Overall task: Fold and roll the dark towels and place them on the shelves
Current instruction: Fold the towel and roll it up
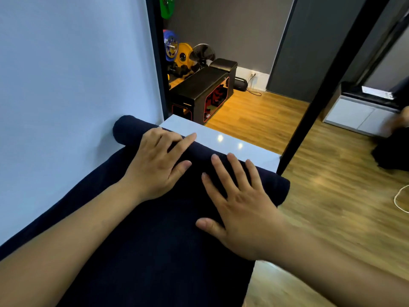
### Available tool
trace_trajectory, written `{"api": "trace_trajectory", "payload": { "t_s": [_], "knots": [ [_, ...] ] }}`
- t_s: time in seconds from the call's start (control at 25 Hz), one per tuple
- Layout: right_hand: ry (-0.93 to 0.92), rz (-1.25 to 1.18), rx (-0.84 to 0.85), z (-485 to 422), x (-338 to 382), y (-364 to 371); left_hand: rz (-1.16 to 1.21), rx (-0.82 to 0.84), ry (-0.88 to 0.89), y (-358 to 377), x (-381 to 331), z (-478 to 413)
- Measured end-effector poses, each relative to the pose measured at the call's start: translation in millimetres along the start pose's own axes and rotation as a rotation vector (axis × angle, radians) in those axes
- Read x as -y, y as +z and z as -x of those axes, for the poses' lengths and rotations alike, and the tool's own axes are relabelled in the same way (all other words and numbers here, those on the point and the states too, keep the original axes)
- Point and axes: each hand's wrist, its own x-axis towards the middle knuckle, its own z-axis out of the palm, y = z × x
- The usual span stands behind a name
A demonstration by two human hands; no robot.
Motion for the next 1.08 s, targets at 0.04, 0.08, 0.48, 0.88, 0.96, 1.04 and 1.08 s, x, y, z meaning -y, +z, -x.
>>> {"api": "trace_trajectory", "payload": {
  "t_s": [0.04, 0.08, 0.48, 0.88, 0.96, 1.04, 1.08],
  "knots": [
    [0.012, 0.004, -0.011, 2, 7, 2, -0.011, 0.019, -0.012, 0, -1, -1],
    [0.021, 0.013, -0.039, 1, 8, 1, -0.003, 0.056, -0.02, 0, 0, -3],
    [0.102, -0.055, 0.09, -58, -48, -22, 0.072, 0.268, -0.015, 15, 15, -33],
    [0.184, 0.105, 0.046, -89, -83, -13, 0.085, 0.215, -0.032, 45, 20, -76],
    [0.199, 0.12, -0.005, -84, -71, -6, 0.102, 0.18, -0.006, 44, 19, -69],
    [0.193, 0.129, -0.033, -75, -59, -2, 0.117, 0.17, 0.002, 39, 18, -60],
    [0.194, 0.126, -0.034, -72, -55, -2, 0.12, 0.165, 0.002, 36, 17, -56]
  ]
}}
